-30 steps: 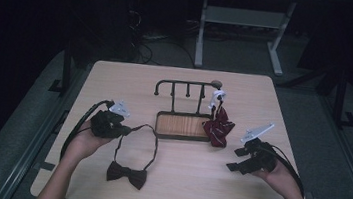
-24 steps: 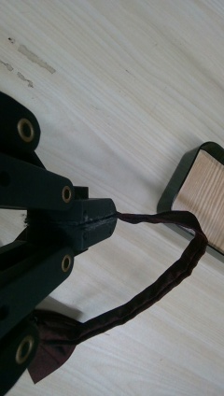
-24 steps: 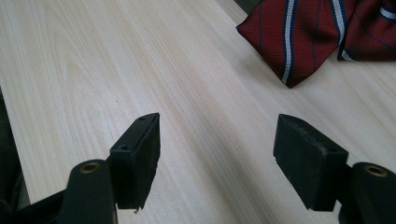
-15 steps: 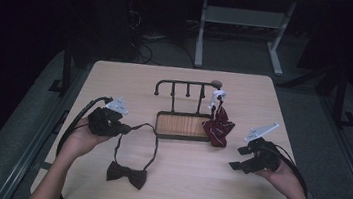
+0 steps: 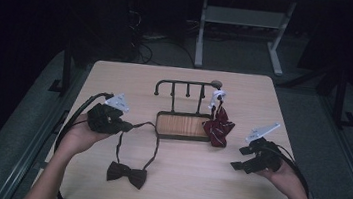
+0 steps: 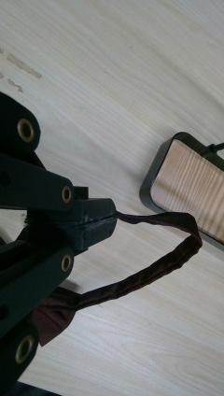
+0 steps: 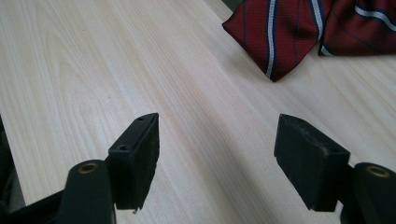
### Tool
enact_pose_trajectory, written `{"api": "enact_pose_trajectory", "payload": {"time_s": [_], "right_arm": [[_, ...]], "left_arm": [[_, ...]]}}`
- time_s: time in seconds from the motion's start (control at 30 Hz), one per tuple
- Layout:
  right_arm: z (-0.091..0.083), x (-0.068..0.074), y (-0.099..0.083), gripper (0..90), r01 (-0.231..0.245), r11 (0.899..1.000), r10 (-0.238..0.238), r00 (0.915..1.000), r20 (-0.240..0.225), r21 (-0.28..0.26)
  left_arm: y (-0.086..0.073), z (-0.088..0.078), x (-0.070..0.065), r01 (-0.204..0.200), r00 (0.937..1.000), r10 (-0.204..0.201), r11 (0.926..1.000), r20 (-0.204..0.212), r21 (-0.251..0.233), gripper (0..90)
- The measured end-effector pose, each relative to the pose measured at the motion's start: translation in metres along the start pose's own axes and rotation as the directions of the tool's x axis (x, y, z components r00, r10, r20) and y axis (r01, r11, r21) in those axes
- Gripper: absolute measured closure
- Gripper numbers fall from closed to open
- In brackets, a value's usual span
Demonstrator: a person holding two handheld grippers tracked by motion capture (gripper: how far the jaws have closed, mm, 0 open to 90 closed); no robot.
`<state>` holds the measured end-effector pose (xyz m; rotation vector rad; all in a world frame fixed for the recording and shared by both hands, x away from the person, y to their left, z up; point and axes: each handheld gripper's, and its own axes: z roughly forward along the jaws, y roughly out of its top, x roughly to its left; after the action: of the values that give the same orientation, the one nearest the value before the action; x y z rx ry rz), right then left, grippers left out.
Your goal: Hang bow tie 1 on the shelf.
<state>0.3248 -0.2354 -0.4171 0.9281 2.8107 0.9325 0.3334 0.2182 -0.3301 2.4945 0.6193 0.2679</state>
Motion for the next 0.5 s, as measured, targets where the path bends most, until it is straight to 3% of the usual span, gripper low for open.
{"api": "enact_pose_trajectory", "payload": {"time_s": [0.5], "right_arm": [[-0.003, -0.001, -0.002, 31.2, 0.004, 1.000, -0.004, 1.0000, 0.008, 0.001]], "left_arm": [[0.013, -0.013, -0.004, -0.022, 0.9997, 0.022, 0.9997, 0.005, -0.011, 90.0]]}}
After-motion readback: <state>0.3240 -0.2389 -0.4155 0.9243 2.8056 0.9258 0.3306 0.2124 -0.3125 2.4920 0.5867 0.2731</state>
